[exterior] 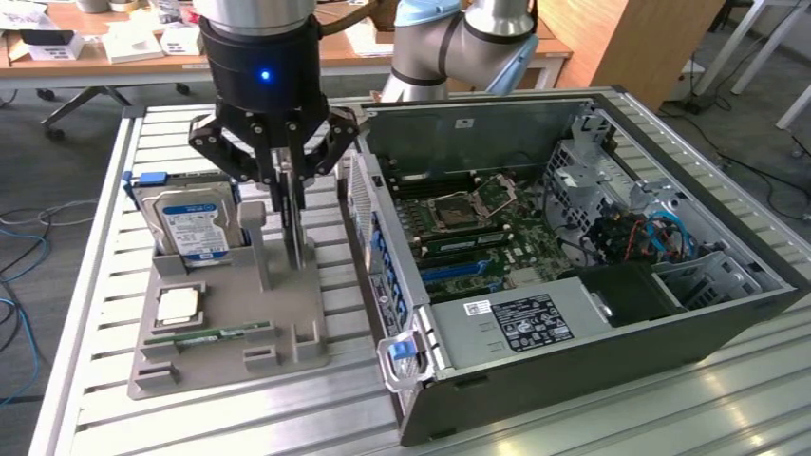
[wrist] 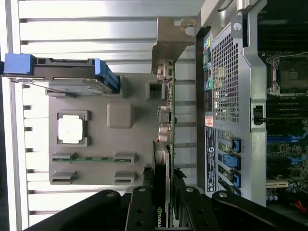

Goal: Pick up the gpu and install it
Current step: 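Pick up the gpu and move the gpu toward the slot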

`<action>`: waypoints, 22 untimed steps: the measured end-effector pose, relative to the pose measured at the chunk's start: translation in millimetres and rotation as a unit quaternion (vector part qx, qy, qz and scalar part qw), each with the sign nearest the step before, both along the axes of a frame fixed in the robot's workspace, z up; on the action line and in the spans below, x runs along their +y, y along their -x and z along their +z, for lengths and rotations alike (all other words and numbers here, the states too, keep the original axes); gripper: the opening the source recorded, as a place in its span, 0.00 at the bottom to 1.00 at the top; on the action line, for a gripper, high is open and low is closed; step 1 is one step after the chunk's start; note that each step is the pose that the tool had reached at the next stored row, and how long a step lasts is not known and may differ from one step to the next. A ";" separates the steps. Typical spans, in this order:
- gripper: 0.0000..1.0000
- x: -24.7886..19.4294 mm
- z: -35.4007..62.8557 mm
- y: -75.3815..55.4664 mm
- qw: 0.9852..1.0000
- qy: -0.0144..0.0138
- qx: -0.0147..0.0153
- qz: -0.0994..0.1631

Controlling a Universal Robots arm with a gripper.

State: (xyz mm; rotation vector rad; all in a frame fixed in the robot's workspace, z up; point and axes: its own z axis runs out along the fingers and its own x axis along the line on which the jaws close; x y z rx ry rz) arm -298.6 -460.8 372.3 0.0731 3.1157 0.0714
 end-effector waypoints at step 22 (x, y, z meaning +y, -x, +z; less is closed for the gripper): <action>0.26 0.0 58.9 0.0 1.000 0.000 0.000 0.000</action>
